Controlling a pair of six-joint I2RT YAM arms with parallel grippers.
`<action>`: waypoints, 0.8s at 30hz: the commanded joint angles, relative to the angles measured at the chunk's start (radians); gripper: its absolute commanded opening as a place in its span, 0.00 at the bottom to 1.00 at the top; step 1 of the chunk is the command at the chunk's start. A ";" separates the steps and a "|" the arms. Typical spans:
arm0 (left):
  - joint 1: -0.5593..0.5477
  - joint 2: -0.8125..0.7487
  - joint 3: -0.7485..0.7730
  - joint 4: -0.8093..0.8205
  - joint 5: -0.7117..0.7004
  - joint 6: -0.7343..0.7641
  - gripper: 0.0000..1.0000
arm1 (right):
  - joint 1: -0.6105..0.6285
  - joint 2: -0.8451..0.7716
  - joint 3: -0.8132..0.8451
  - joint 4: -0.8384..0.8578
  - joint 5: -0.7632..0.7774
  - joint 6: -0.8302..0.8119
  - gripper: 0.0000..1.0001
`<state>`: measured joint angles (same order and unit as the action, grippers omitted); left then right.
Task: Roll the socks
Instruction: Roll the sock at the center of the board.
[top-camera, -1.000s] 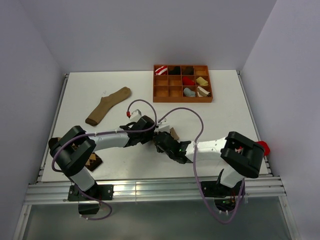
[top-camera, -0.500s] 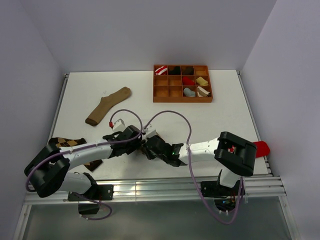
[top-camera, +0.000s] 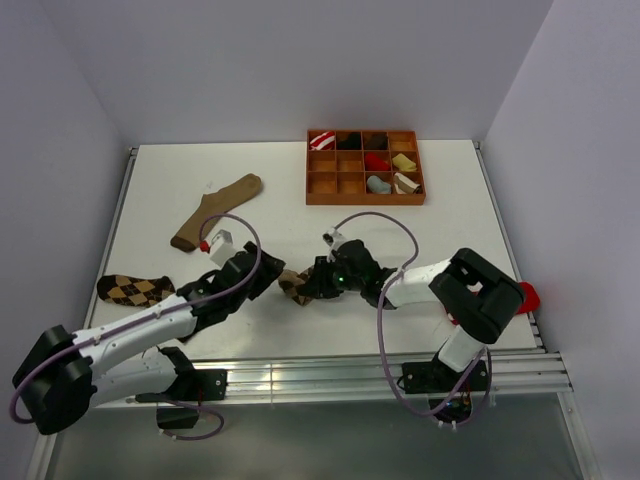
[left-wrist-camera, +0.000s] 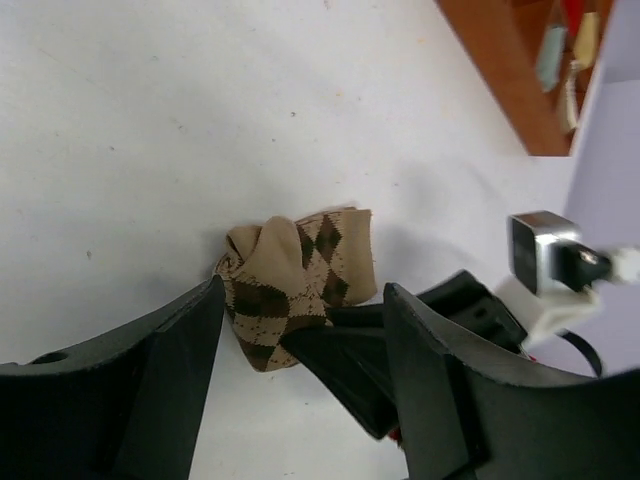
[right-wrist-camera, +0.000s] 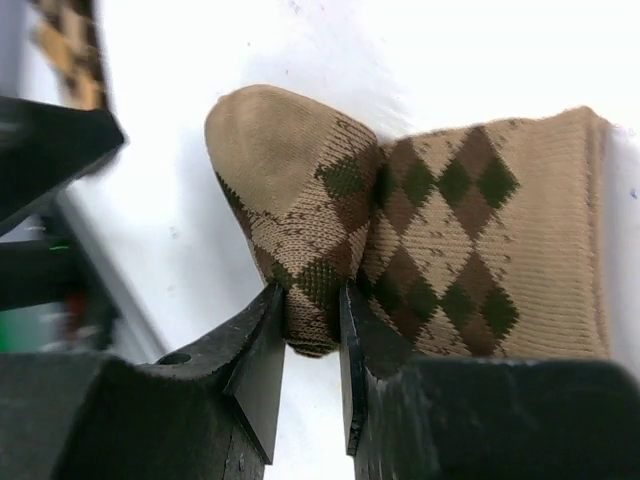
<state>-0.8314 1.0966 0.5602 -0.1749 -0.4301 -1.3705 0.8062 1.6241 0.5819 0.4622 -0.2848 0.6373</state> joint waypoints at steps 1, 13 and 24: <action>-0.006 -0.087 -0.100 0.155 -0.007 0.013 0.69 | -0.080 0.074 -0.088 0.102 -0.239 0.178 0.00; -0.029 -0.011 -0.252 0.478 0.099 0.093 0.79 | -0.177 0.281 -0.142 0.380 -0.419 0.415 0.00; -0.031 0.249 -0.183 0.528 0.108 0.120 0.69 | -0.187 0.313 -0.134 0.359 -0.427 0.423 0.03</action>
<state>-0.8570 1.3029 0.3374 0.3313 -0.3290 -1.2816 0.6186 1.8946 0.4713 0.9440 -0.7231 1.0817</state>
